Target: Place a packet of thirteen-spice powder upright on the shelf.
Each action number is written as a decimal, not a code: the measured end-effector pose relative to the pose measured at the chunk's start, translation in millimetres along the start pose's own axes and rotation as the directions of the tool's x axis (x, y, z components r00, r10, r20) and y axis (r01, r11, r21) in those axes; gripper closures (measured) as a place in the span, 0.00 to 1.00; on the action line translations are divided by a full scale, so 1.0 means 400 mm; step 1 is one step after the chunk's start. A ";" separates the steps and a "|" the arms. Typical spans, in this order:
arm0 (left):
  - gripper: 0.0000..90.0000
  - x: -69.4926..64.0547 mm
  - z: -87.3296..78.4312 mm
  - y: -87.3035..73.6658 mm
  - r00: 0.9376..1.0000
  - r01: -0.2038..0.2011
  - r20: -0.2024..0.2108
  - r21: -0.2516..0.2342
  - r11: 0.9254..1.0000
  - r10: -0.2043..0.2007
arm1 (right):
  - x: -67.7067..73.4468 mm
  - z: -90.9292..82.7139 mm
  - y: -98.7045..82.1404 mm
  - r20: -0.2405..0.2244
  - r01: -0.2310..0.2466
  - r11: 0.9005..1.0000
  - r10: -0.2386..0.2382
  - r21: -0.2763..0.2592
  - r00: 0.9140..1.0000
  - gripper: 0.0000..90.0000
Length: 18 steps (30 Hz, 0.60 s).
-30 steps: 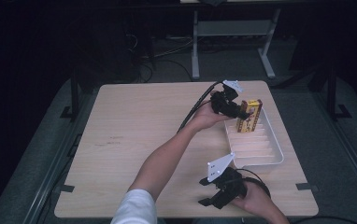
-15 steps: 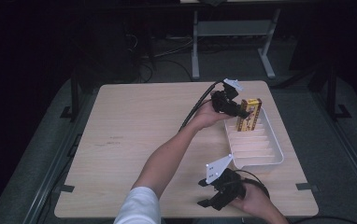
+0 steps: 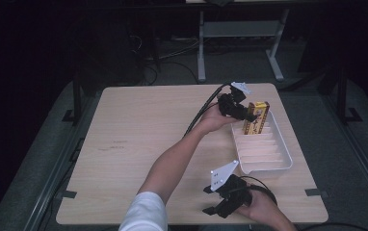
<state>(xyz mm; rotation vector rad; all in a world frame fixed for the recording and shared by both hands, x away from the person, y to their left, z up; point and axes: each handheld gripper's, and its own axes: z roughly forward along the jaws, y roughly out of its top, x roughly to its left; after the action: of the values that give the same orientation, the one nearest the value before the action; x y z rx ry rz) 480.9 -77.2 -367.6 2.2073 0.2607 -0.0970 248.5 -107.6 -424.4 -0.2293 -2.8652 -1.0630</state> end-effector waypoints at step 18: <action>0.75 -0.020 0.035 -0.045 0.999 -0.049 -0.021 0.032 0.998 0.049 | 0.001 -0.003 -0.003 -0.010 -0.007 1.000 0.007 0.001 1.000 0.38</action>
<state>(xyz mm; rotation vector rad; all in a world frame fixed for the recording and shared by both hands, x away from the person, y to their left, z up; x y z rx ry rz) 469.6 -78.9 -388.8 2.2451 0.2186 -0.0501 248.2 -109.2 -424.2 -0.2326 -2.8542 -1.0586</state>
